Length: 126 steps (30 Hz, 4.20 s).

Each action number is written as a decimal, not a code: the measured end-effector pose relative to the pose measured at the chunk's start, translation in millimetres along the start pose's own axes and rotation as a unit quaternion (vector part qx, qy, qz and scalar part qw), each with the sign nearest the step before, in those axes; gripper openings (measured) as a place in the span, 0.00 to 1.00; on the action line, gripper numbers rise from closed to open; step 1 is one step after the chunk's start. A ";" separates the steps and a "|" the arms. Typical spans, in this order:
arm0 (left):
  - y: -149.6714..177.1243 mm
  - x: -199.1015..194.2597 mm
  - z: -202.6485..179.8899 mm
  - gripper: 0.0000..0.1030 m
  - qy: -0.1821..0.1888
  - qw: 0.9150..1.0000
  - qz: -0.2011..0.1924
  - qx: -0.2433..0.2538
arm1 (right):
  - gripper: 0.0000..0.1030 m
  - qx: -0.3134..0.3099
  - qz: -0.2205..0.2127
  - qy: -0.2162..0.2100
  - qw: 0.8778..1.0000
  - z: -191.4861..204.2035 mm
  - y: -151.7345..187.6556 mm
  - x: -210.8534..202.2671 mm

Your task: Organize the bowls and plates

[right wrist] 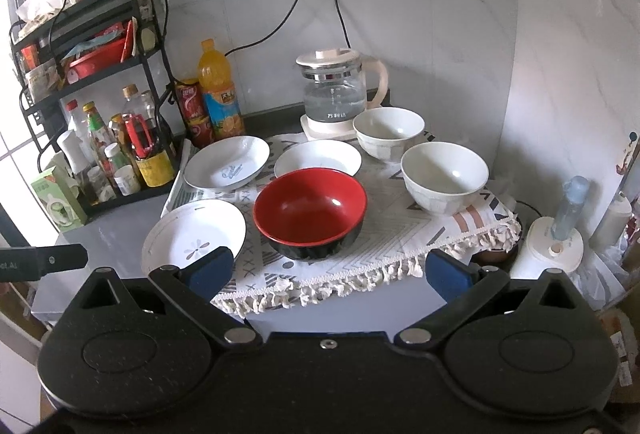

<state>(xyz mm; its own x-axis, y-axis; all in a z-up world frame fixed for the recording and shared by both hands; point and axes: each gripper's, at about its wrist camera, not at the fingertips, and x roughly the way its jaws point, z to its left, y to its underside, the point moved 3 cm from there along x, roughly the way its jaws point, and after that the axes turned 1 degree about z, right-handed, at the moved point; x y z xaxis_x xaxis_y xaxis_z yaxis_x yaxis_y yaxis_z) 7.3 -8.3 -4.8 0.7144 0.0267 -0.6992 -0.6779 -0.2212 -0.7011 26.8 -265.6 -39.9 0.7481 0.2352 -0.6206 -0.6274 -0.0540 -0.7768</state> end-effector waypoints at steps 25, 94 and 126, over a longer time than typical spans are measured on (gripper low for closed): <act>7.3 -0.9 -0.3 1.00 -0.004 1.000 0.007 -0.015 | 1.00 -0.006 0.015 -0.002 1.000 -4.7 10.2 0.7; -153.0 278.1 -148.0 0.95 0.105 0.987 0.112 0.056 | 0.91 0.102 0.064 0.093 0.988 -137.5 -82.6 193.4; -123.7 393.9 -267.5 0.50 0.157 0.968 0.197 0.019 | 0.63 0.088 0.126 0.097 0.983 -242.6 -74.0 285.4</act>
<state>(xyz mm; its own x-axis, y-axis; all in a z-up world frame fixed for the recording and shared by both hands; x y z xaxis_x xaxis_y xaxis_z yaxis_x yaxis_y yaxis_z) 418.9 -231.2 -156.1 0.4133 -0.3508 -0.8403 -0.9097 -0.1172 -0.3985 339.1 -429.9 -185.5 0.5798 0.0453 -0.8135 -0.8136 0.0860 -0.5751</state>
